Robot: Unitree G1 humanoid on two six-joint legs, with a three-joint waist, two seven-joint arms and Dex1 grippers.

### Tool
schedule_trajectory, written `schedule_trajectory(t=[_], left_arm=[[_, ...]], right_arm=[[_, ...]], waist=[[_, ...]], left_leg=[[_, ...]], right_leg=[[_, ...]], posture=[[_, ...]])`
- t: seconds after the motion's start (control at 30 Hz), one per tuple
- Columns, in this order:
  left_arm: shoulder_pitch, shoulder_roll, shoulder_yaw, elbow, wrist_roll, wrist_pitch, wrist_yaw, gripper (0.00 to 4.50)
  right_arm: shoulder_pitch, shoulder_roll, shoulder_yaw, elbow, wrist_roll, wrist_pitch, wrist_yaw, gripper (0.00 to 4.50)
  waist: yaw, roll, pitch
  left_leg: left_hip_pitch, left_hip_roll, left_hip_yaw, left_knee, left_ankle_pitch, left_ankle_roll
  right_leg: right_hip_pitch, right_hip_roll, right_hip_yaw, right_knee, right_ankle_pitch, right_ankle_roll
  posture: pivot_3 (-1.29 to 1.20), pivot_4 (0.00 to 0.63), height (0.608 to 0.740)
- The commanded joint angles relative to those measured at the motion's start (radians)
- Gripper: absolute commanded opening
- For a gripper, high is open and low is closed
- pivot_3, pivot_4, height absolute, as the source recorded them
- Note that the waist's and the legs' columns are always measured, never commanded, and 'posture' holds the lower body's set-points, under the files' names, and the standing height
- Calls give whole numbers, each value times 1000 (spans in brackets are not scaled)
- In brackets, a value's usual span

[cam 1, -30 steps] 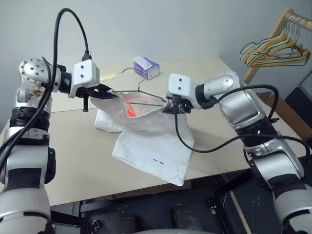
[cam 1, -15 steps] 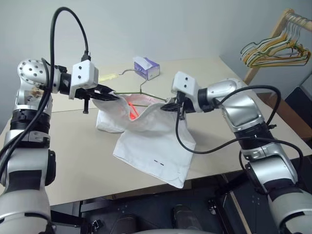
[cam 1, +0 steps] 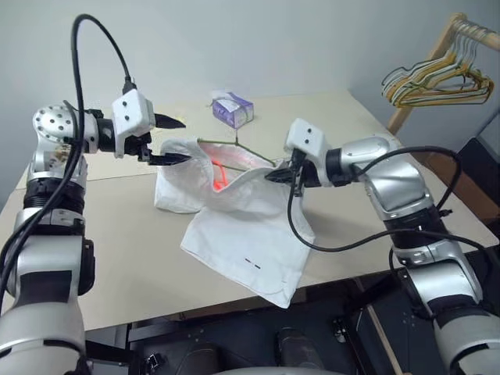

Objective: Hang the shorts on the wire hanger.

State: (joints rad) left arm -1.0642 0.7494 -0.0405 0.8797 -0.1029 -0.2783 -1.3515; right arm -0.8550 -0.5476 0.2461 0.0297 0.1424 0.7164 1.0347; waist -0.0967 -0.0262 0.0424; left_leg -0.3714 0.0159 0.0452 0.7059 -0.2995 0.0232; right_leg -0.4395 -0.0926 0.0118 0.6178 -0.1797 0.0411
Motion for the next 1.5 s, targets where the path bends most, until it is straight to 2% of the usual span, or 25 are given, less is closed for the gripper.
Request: schedule_trajectory(t=[0.03, 0.17, 0.27, 0.5, 0.67, 0.87, 1.0, 1.3, 1.5], left_arm=[[-15, 26, 61, -1, -13, -15, 84, 4500], [49, 5, 111, -61, -56, 27, 135, 4500], [145, -27, 138, -188, -129, 82, 113, 4500], [345, -102, 154, -550, -238, 294, 201, 4500], [404, -161, 183, -695, -308, 368, 286, 4500], [457, -199, 178, -822, -377, 434, 307, 4500], [468, -205, 171, -850, -381, 451, 324, 4500], [477, -194, 176, -873, -387, 461, 329, 4500], [481, -195, 178, -884, -389, 463, 333, 4500]], right_arm=[[29, -29, -105, -104, 36, 146, -85, 33], [76, -35, -263, -216, 66, 444, -236, 33], [118, -44, -380, -319, 62, 601, -339, 33], [138, -120, -478, -427, -11, 888, -550, 33], [110, -102, -566, -347, -47, 898, -684, 33], [-15, 36, -767, -196, -181, 898, -915, 33], [-82, 74, -845, -141, -245, 889, -1020, 33], [-213, 75, -903, 44, -310, 670, -1234, 33], [-316, -6, -972, 264, -286, 529, -1332, 33]], waist=[[-1, 0, 0], [-1, 0, 0], [1, 0, 0], [-22, 0, 0], [-56, 1, -1], [-110, 4, -2], [-130, 6, -3], [-160, 11, -4], [-168, 12, -4]], left_leg=[[0, 0, 0, 0, 0, 0], [0, 0, 0, 0, 0, 0], [0, 0, 0, 0, 0, 0], [0, -1, 0, 4, 0, 0], [2, -1, -4, 5, 0, 1], [2, -2, -8, 4, -1, 1], [3, -2, -9, 5, -1, 1], [3, -3, -9, 4, -1, 1], [3, -3, -9, 3, -1, 1]], right_leg=[[0, 0, 0, 0, 0, 0], [0, -1, 0, 1, 0, 0], [0, -1, 0, 2, 0, 0], [0, -2, 1, 5, 0, 0], [2, -2, 3, 2, 0, 0], [3, -3, 5, 1, 1, 1], [3, -3, 6, 5, 1, 1], [3, -3, 7, 1, 1, 2], [4, -3, 7, -1, 1, 2]], posture=[[-78, 0, 740], [-101, 0, 740], [-135, 0, 740], [-210, 0, 740], [-226, 0, 740], [-230, 0, 740], [-225, 0, 740], [-223, 0, 740], [-223, 0, 740]])
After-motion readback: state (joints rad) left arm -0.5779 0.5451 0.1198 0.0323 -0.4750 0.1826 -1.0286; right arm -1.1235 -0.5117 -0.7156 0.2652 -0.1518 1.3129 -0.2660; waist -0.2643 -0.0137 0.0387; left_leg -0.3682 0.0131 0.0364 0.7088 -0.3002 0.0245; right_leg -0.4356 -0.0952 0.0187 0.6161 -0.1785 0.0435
